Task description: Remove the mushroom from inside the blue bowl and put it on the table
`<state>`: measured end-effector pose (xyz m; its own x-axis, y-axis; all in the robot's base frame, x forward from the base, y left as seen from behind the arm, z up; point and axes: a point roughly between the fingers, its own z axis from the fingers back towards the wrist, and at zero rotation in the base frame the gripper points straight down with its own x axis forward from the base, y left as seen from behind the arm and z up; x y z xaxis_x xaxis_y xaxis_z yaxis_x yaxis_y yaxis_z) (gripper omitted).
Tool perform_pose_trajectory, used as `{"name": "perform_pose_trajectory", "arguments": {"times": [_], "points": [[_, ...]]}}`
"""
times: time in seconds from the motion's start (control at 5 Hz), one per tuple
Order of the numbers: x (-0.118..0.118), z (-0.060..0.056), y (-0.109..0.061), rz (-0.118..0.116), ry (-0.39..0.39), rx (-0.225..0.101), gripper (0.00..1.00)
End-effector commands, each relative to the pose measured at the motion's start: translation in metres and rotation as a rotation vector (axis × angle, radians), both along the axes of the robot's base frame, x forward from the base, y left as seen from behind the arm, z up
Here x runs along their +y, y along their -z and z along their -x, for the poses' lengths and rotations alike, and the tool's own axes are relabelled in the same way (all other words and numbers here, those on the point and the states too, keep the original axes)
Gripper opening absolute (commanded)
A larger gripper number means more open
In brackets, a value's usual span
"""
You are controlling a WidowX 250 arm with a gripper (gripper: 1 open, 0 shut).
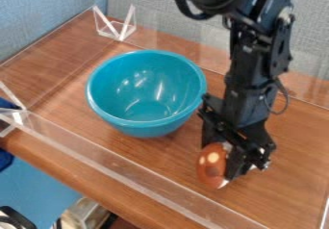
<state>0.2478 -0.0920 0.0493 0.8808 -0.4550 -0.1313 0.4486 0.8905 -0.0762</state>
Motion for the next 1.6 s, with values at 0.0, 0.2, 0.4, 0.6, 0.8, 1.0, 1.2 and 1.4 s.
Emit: {"name": "perform_pose_trajectory", "arguments": {"times": [0.0,0.2,0.4,0.6,0.8,1.0,1.2,1.4], "points": [[0.003,-0.009,0.000,0.010,0.014,-0.030,0.00],[0.002,-0.014,0.005,0.007,0.025,-0.034,0.00],[0.001,-0.020,0.006,0.001,0.041,-0.041,0.00],[0.000,-0.025,0.007,-0.004,0.055,-0.048,0.00],[0.000,-0.027,0.008,-0.010,0.064,-0.054,0.00],[-0.001,-0.027,0.013,-0.007,0.059,-0.048,0.00],[-0.001,-0.026,0.017,-0.005,0.054,-0.041,0.00],[-0.001,-0.026,0.022,-0.003,0.048,-0.034,1.00]]}}
